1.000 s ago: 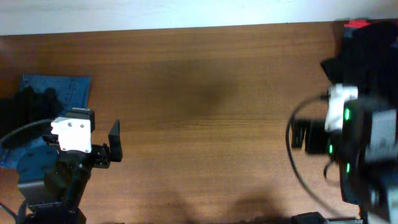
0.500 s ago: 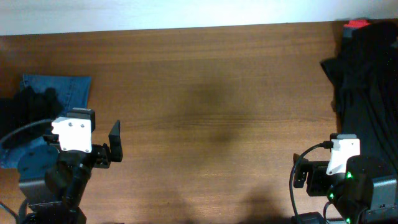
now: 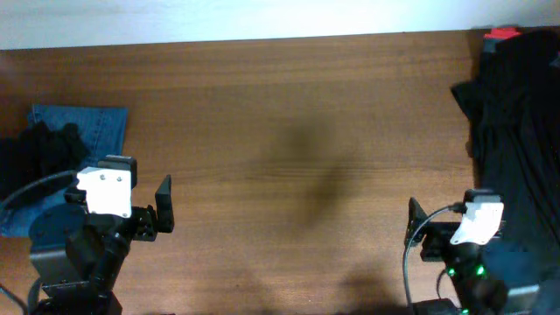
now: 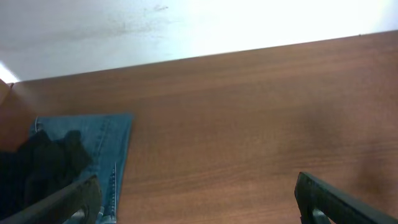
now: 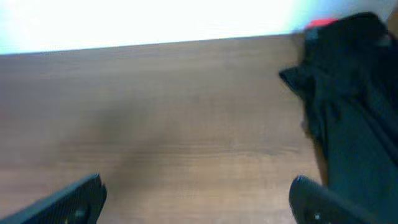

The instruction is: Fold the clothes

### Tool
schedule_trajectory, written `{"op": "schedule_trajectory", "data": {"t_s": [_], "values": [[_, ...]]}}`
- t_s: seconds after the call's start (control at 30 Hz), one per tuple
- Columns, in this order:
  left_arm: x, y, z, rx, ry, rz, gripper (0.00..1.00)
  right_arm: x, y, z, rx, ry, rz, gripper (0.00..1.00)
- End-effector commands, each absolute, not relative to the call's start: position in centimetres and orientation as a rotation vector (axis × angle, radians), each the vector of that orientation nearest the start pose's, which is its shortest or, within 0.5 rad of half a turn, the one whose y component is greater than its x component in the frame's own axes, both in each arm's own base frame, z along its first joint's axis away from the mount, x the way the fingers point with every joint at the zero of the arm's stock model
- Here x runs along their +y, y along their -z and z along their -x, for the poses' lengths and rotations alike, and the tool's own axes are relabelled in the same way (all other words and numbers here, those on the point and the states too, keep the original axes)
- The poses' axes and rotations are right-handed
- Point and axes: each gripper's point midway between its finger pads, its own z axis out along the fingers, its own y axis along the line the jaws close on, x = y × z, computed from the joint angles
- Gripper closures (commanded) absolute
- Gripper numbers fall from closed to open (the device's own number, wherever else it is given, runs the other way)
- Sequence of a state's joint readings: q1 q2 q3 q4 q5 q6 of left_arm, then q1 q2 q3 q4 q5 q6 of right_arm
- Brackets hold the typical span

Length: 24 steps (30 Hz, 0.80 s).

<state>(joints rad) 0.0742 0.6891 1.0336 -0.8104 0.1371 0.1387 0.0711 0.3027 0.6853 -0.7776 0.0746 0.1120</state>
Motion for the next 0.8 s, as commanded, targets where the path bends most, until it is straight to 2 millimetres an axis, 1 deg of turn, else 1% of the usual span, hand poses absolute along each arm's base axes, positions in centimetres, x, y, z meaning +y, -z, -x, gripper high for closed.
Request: {"op": "schedule_trajectory", "data": {"t_s": [0.0,0.1,0.2,0.33,0.43,0.5,0.53,0.6,0.67,0.77], "values": [[-0.4,-31.0,-24.6,2.025,-0.014,-0.168,0.01,-0.3,-22.5,-20.0,1.851,-0.042,-0.106,0.01],[-0.4,-31.0,-24.6,2.025,-0.014,-0.168,0.01,-0.3,-21.6,-20.2,1.753,-0.051,-0.104,0.01],[-0.4,-31.0,-24.6,2.025,-0.014,-0.168,0.01,-0.3,-20.5,-21.3,1.743,-0.046,-0.107,0.01],[-0.4,-31.0,-24.6,2.025,-0.014,-0.168,0.01,-0.4,-20.4,-22.8,1.655,-0.031,-0.092,0.01],[-0.4,-31.0,-24.6,2.026,-0.014,-0.168,0.01,-0.7,-19.7,-23.8,1.593,-0.028,-0.101,0.01],[-0.4,-31.0,-24.6,2.026,-0.014,-0.168,0.01,-0.5,-18.2,-24.6,1.545,-0.050,-0.080,0.01],[-0.4,-31.0,-24.6,2.026,-0.014,-0.168,0.01,-0.3,-17.2,-24.7,1.580,-0.059,-0.071,0.01],[-0.4,-31.0,-24.6,2.025,-0.014,-0.168,0.01,-0.2,-16.5,-24.7,1.611,-0.072,-0.067,0.01],[-0.4,-31.0,-24.6,2.026,-0.014,-0.168,0.01,0.3,-16.0,-24.6,1.634,-0.098,-0.045,0.01],[-0.4,-31.0,-24.6,2.026,-0.014,-0.168,0.01,0.3,-15.8,-24.6,1.641,-0.096,-0.047,0.01]]}}
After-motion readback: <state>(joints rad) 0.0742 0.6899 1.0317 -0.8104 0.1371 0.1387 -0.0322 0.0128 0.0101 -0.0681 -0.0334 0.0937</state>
